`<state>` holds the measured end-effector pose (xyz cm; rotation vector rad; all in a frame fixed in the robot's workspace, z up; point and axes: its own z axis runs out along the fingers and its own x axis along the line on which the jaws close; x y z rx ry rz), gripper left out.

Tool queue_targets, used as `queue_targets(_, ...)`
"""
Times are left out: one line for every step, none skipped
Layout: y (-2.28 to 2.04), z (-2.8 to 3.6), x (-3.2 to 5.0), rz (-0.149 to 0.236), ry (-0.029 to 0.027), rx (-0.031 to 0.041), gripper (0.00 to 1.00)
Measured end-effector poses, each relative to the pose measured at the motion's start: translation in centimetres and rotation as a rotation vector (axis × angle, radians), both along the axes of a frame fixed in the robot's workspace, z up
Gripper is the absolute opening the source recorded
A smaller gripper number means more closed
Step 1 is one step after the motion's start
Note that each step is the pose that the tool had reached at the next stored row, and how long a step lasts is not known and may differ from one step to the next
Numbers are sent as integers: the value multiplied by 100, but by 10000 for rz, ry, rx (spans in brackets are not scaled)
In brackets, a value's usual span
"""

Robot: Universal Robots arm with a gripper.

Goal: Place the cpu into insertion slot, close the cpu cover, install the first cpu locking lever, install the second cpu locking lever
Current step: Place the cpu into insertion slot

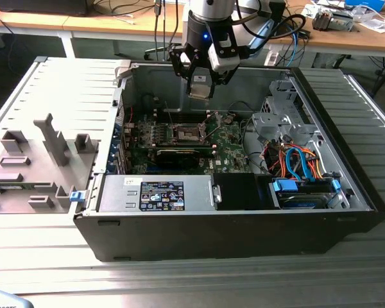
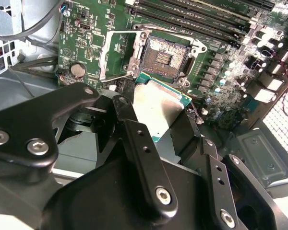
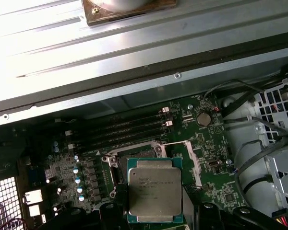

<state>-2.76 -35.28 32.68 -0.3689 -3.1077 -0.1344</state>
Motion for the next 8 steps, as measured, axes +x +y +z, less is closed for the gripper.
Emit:
queue_targets(0, 0, 0, -11, 0, 0, 54)
queue_targets(0, 0, 0, -20, 0, 0, 54)
queue_targets(0, 0, 0, -30, 0, 0, 54)
queue_targets(0, 0, 0, -41, 0, 0, 54)
queue_targets(0, 0, 0, -51, 0, 0, 54)
queue_targets(0, 0, 0, -60, 0, 0, 54)
queue_targets(0, 0, 0, -70, 0, 0, 54)
queue_targets(0, 0, 0, -79, 0, 0, 54)
